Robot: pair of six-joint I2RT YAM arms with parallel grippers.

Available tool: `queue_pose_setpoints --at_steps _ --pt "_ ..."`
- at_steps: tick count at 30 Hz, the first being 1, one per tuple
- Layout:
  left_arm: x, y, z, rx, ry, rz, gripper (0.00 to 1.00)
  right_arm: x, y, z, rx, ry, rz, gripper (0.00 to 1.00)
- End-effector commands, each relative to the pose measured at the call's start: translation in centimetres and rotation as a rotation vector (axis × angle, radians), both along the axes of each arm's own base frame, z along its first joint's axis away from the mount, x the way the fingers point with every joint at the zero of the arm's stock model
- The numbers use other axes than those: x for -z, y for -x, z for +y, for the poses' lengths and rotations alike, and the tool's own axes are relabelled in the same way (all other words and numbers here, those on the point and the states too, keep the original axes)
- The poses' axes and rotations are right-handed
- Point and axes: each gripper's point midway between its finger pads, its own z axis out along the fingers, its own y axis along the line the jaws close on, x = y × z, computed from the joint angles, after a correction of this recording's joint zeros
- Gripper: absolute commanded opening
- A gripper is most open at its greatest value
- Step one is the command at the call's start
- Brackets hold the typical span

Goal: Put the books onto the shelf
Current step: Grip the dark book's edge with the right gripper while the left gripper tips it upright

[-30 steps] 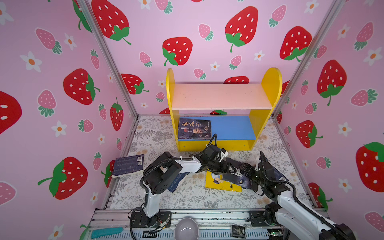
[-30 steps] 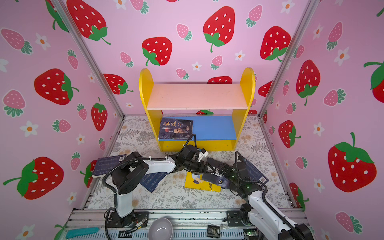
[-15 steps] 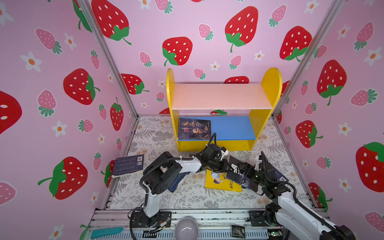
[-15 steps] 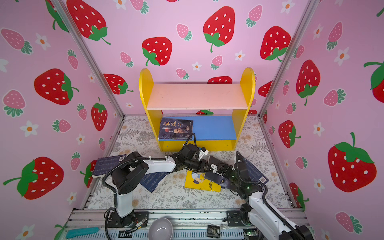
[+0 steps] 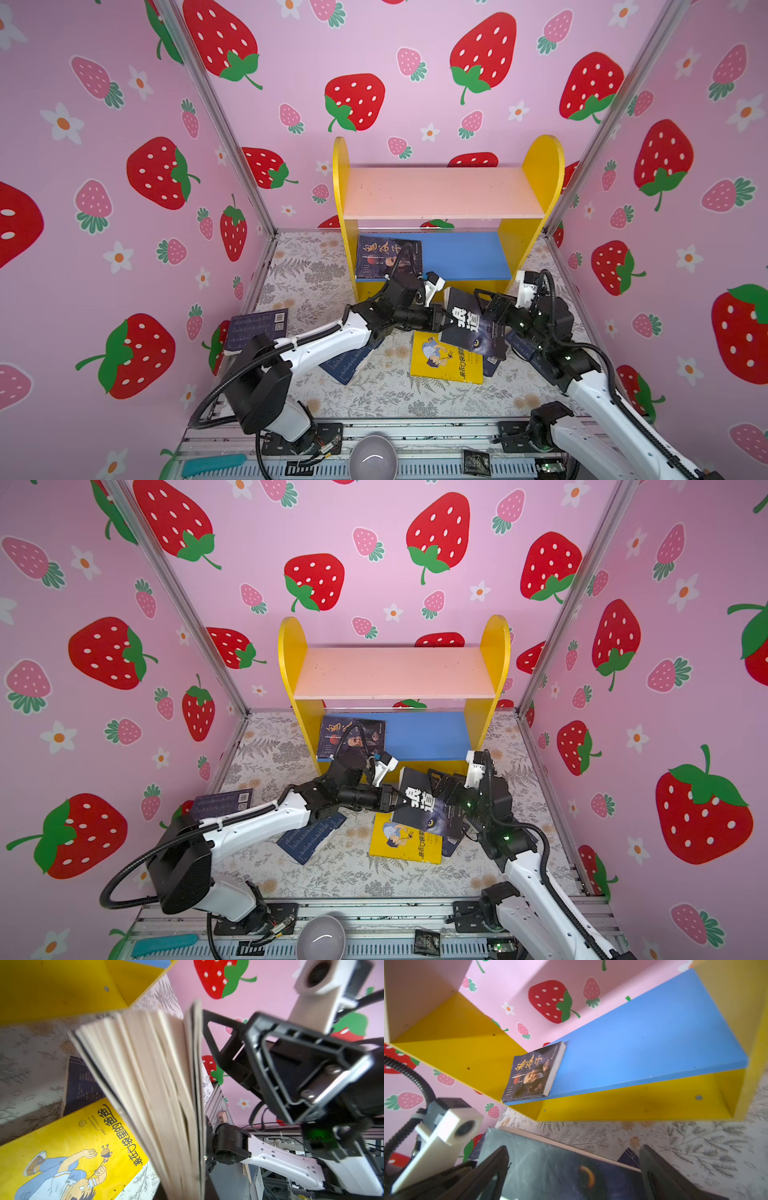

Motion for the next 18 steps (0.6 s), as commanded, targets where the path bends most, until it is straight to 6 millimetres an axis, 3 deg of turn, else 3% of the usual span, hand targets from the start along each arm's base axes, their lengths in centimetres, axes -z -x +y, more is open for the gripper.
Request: queue_pose_setpoints --at_steps 1,8,12,13,18 --pt "-2.8 -1.7 3.3 -0.069 0.048 -0.048 0.00 -3.0 1.0 2.2 -0.167 -0.040 -0.102 1.00" --pt "-6.3 -3.1 9.8 -0.183 -0.006 -0.157 0.00 -3.6 3.1 4.6 -0.385 -0.150 -0.092 1.00" --pt "-8.0 -3.2 11.4 -0.208 0.000 -0.204 0.00 -2.1 3.3 5.3 -0.425 -0.229 -0.008 1.00" --pt "-8.4 -3.2 11.7 -0.212 0.011 -0.210 0.00 -1.0 3.0 5.6 -0.432 -0.249 0.034 1.00" --pt "-9.8 -3.6 12.3 -0.221 0.058 -0.225 0.00 -0.1 3.4 6.5 -0.501 -0.369 0.080 1.00"
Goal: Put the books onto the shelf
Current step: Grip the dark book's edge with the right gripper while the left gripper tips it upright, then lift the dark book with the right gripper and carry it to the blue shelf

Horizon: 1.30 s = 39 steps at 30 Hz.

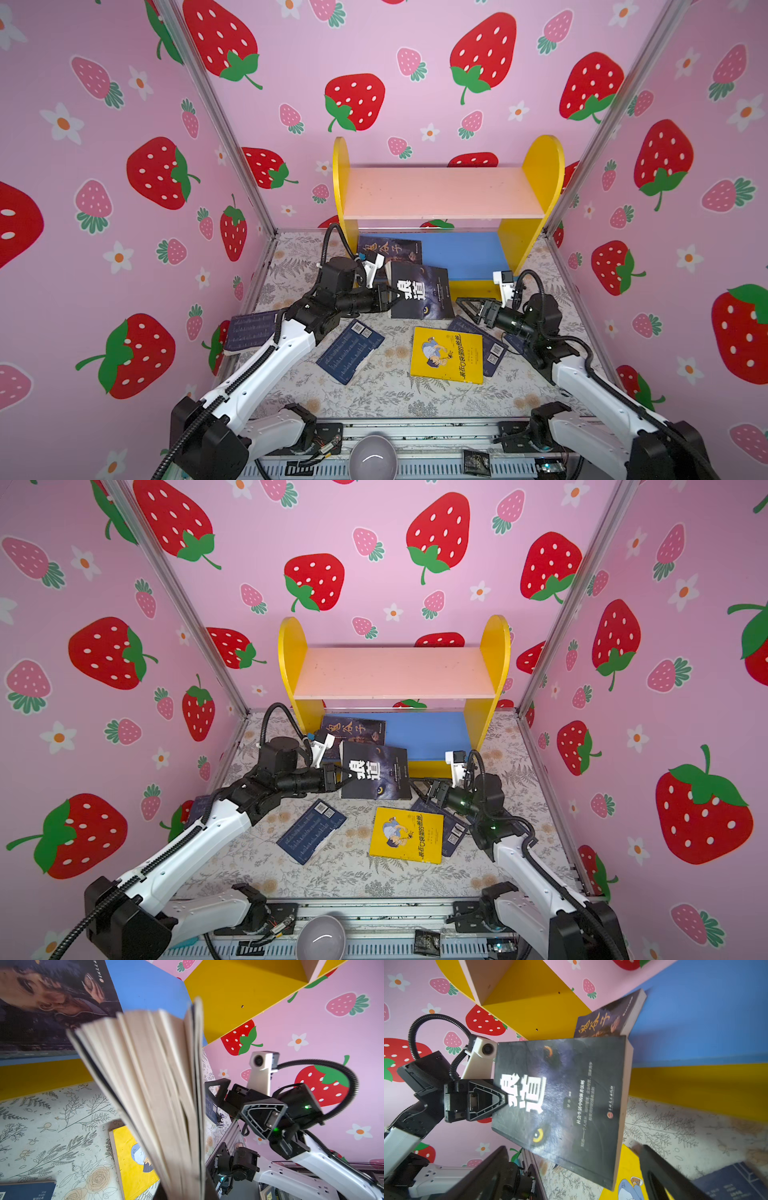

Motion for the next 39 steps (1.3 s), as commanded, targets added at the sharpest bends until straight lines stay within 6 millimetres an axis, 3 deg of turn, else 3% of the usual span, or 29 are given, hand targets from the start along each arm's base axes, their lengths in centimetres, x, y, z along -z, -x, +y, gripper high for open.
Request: queue_pose_setpoints --at_steps 1,9,17,23,30,32,34,39 --pt "-5.4 -0.1 -0.3 0.046 0.092 -0.143 0.00 -2.2 0.9 0.8 -0.088 -0.128 -0.024 0.99" --pt "-7.1 -0.2 -0.5 0.082 0.169 -0.164 0.00 -2.3 1.3 1.6 -0.145 -0.217 -0.003 0.93" --pt "-8.1 -0.3 -0.9 0.111 0.219 -0.169 0.00 -1.8 0.3 2.3 -0.162 -0.242 0.035 0.85" --pt "-7.8 -0.5 -1.1 0.128 0.227 -0.165 0.00 -3.0 0.5 2.5 -0.199 -0.304 0.027 0.61" --pt "-8.3 -0.6 -1.3 0.161 0.241 -0.212 0.00 -4.1 1.4 2.0 -0.229 -0.417 0.037 0.52" --pt "-8.2 -0.8 -1.3 0.166 0.237 -0.212 0.00 -4.0 1.2 2.0 -0.227 -0.423 0.049 0.44" --pt "-8.0 -1.0 -1.1 0.162 0.229 -0.210 0.00 -4.0 1.1 2.0 -0.221 -0.426 0.052 0.30" --pt "-7.0 -2.0 -0.5 0.118 0.195 -0.196 0.00 -4.3 0.9 2.0 -0.210 -0.426 0.044 0.26"
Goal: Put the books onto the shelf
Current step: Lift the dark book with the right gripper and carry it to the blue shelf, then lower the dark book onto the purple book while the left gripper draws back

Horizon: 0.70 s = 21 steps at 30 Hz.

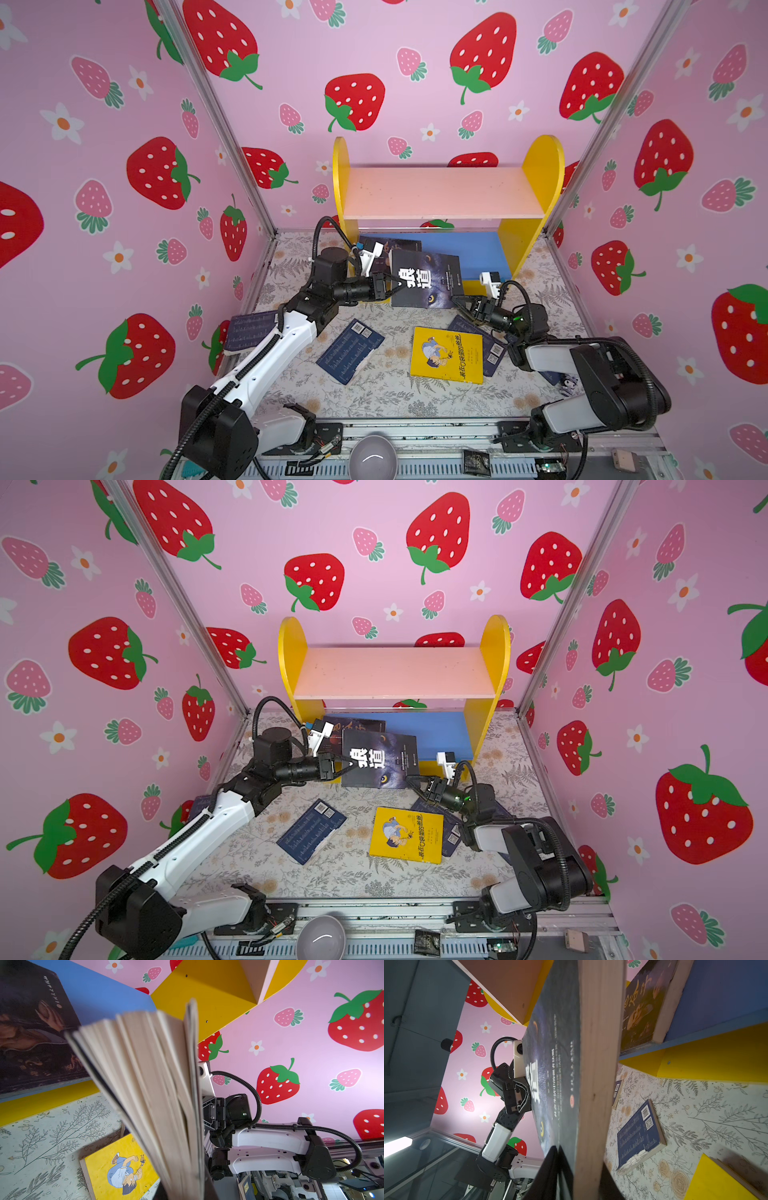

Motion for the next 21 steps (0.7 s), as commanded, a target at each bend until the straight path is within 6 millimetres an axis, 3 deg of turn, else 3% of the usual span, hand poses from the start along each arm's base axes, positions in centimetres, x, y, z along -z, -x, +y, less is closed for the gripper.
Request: queue_pose_setpoints --at_steps 1,2,7,8,11,14,17,21 --pt "-4.1 -0.7 0.2 -0.004 0.030 -0.151 0.01 -3.5 1.0 -0.4 0.002 -0.075 -0.150 0.22" --pt "-4.0 -0.8 0.4 -0.015 0.020 -0.148 0.07 -3.4 0.8 -0.4 0.009 -0.066 -0.148 0.18" --pt "-3.9 -1.8 2.3 -0.127 -0.042 -0.146 0.66 -3.9 -0.9 -0.2 0.067 -0.019 -0.164 0.02" --pt "-4.0 -1.9 2.9 -0.159 -0.060 -0.149 0.71 -4.1 -1.3 -0.1 0.079 -0.011 -0.169 0.00" --pt "-3.7 -1.9 5.9 -0.308 -0.166 -0.161 0.82 -5.3 -2.8 0.2 0.116 0.023 -0.204 0.00" --pt "-3.4 -1.5 10.3 -0.516 -0.290 -0.170 0.87 -6.2 -4.7 0.5 0.161 0.054 -0.214 0.00" --pt "-3.7 0.0 14.1 -0.681 -0.358 -0.194 0.90 -6.5 -6.3 1.4 0.172 0.062 -0.204 0.00" --pt "-4.3 2.4 17.4 -0.814 -0.384 -0.230 0.93 -6.5 -7.4 4.1 0.131 0.089 -0.229 0.00"
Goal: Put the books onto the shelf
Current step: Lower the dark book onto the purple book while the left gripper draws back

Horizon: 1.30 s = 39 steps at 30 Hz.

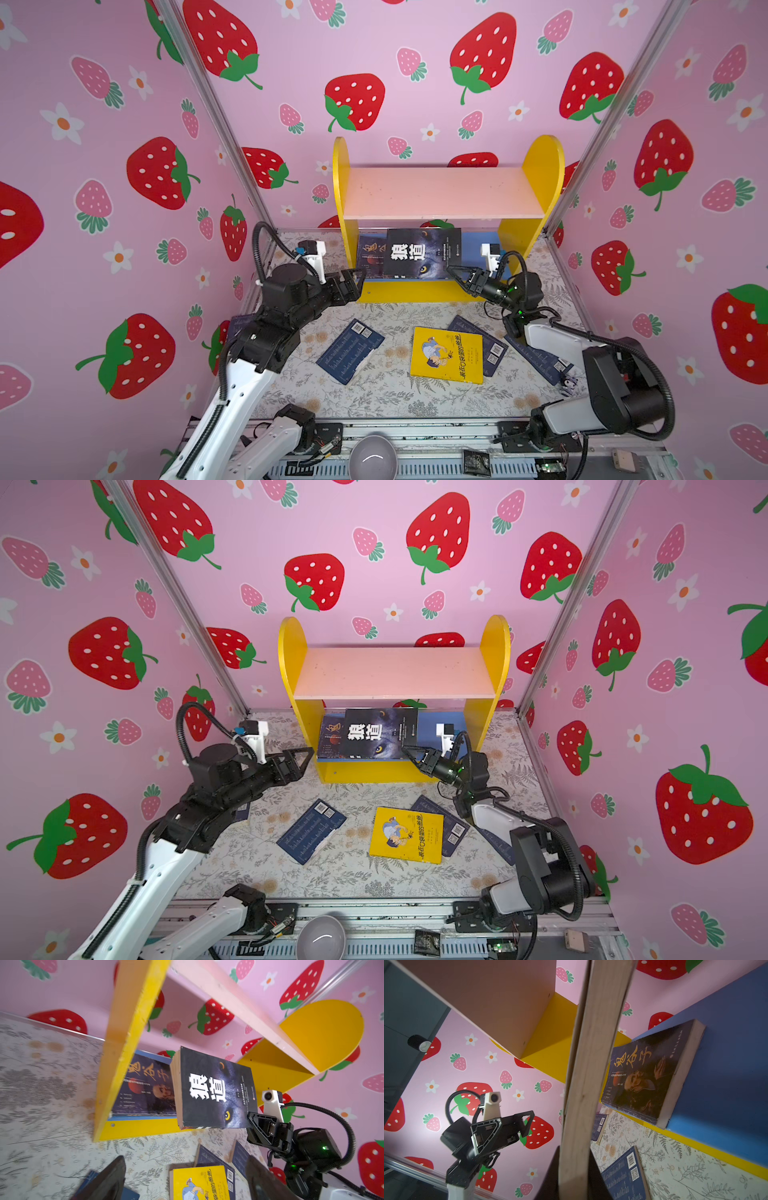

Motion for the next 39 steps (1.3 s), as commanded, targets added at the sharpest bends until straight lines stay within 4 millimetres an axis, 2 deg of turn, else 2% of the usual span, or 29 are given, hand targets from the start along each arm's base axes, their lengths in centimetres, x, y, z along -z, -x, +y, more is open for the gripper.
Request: queue_pose_setpoints --at_steps 1,7,16,21,29,39 --pt "1.4 1.2 4.5 -0.204 -0.093 0.017 0.93 -1.5 -1.0 2.4 -0.011 0.022 -0.083 0.00" --pt "2.0 2.9 6.3 -0.274 -0.095 0.016 0.94 -1.0 -2.9 5.6 -0.015 0.048 -0.095 0.00" --pt "3.1 2.7 5.9 -0.258 -0.093 0.041 0.95 -0.2 -5.3 8.2 0.039 0.065 -0.094 0.00" --pt "3.3 2.7 5.8 -0.255 -0.092 0.046 0.95 0.3 -5.7 9.5 0.023 0.063 -0.080 0.00" --pt "3.6 2.8 5.9 -0.258 -0.097 0.049 0.95 1.6 -5.4 10.2 -0.003 0.079 -0.041 0.00" --pt "3.9 2.5 5.7 -0.253 -0.102 0.057 0.95 1.0 -4.8 10.2 -0.024 0.072 -0.034 0.00"
